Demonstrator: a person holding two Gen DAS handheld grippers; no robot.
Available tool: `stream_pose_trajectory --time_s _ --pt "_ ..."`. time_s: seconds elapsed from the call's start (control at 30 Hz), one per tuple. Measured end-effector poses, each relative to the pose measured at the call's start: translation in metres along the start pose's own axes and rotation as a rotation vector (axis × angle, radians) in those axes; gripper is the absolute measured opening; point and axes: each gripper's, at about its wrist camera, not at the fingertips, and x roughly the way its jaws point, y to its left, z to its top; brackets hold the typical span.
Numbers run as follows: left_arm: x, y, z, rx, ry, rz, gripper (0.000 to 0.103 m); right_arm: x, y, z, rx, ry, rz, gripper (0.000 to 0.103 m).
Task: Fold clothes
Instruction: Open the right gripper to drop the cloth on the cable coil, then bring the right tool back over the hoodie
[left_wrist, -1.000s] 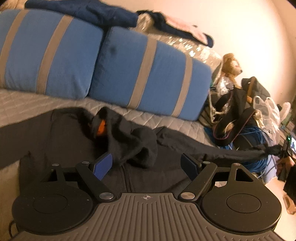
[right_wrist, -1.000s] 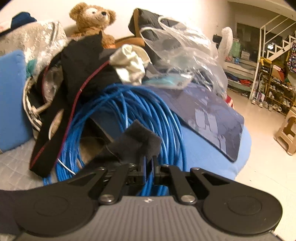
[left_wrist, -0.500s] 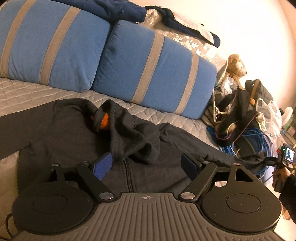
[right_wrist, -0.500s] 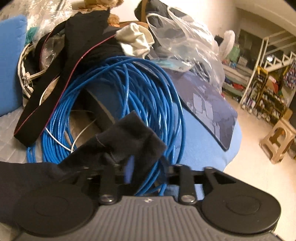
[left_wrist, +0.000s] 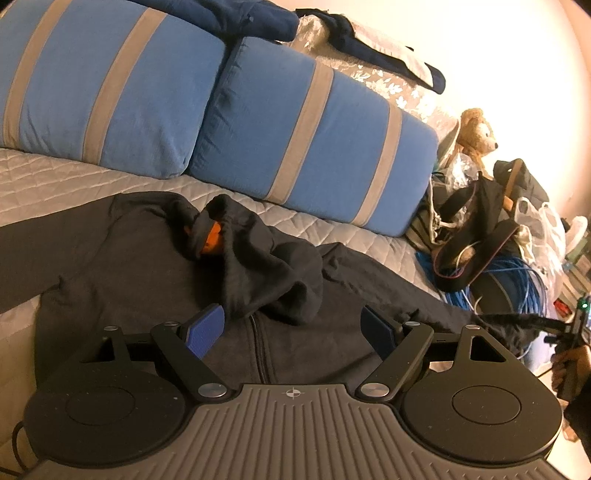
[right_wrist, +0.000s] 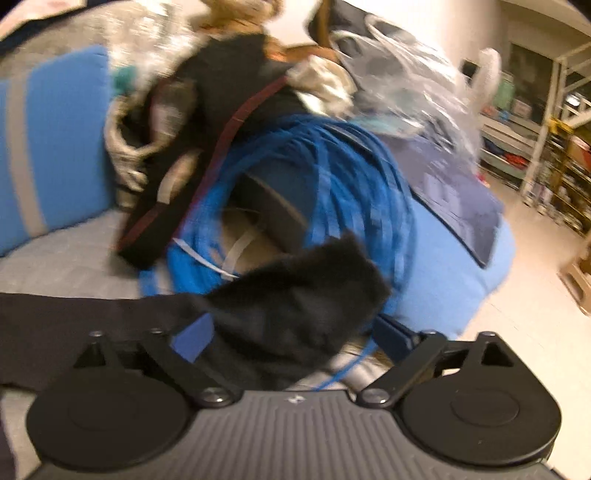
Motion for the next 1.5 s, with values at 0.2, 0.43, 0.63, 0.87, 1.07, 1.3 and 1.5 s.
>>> stream_pose_trajectory --time_s 0.2,0.43,0.63,0.87,1.07,1.3,1.5 --pt "-0.003 0.002 0.005 -0.007 0.051 -0.011 0.082 -0.033 0.046 0.004 -0.13 -0.054 0.18 0.101" --pt "-0.025 0.009 0.02 -0.008 0.048 0.009 0.082 -0.066 0.091 0.003 -0.204 -0.049 0.343 0.102" --pt "-0.053 0.01 0.05 0.069 0.016 0.079 0.082 -0.096 0.114 0.005 -0.258 -0.091 0.449 0.103" --pt "-0.085 0.01 0.092 0.131 -0.04 0.154 0.082 -0.122 0.128 0.012 -0.287 -0.123 0.533 0.103" --pt "-0.102 0.008 0.122 0.152 -0.089 0.191 0.082 -0.135 0.142 0.008 -0.327 -0.118 0.572 0.103" --pt "-0.079 0.011 0.11 0.15 -0.079 0.205 0.082 -0.136 0.159 -0.005 -0.386 -0.088 0.586 0.103" --pt "-0.047 0.018 0.088 0.148 -0.001 0.167 0.082 -0.141 0.17 -0.018 -0.45 -0.073 0.613 0.103"
